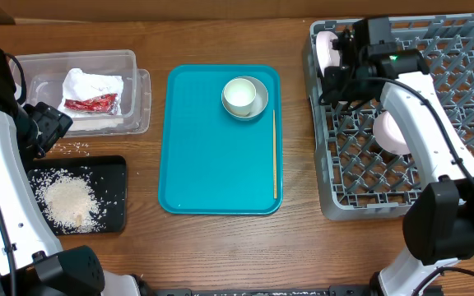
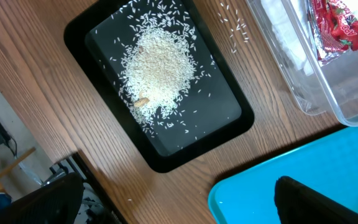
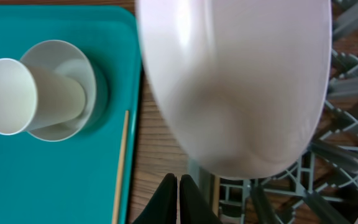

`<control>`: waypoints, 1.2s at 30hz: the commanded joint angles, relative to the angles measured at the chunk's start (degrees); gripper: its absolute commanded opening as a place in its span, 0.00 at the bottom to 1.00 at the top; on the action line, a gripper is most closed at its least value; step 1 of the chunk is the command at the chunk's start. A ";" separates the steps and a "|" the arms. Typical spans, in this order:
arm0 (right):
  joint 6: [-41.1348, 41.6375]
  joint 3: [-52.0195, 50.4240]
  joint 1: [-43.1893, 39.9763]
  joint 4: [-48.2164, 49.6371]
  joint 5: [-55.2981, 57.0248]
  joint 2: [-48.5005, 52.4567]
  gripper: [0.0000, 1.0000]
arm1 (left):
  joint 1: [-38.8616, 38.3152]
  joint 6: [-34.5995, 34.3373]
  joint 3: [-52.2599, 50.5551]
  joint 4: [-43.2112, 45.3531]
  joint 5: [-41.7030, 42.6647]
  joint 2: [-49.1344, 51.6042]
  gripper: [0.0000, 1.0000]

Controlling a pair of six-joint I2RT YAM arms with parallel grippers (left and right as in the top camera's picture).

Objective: Sort waste into correct bins and load items into the dishwasher

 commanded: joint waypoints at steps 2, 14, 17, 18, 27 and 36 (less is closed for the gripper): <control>1.99 4.35 2.78 0.61 -0.09 -0.87 0.06 | 0.15 1.09 -0.02 0.09 -0.20 0.37 1.00; 15.50 3.13 8.61 7.23 20.63 5.14 0.08 | 0.15 1.09 -0.02 0.11 -0.20 0.37 1.00; 18.36 3.13 7.91 7.19 24.35 8.04 0.08 | 0.22 1.09 -0.02 0.11 -0.20 0.37 1.00; 18.32 3.13 7.54 7.10 25.18 8.63 0.08 | 0.22 1.09 -0.02 0.09 -0.20 0.37 1.00; 18.25 6.38 6.69 3.78 32.48 5.46 0.08 | 0.20 1.09 -0.02 0.09 -0.20 0.37 1.00; 18.25 8.72 2.47 1.57 40.19 2.91 0.12 | 0.20 1.09 -0.02 0.09 -0.20 0.37 1.00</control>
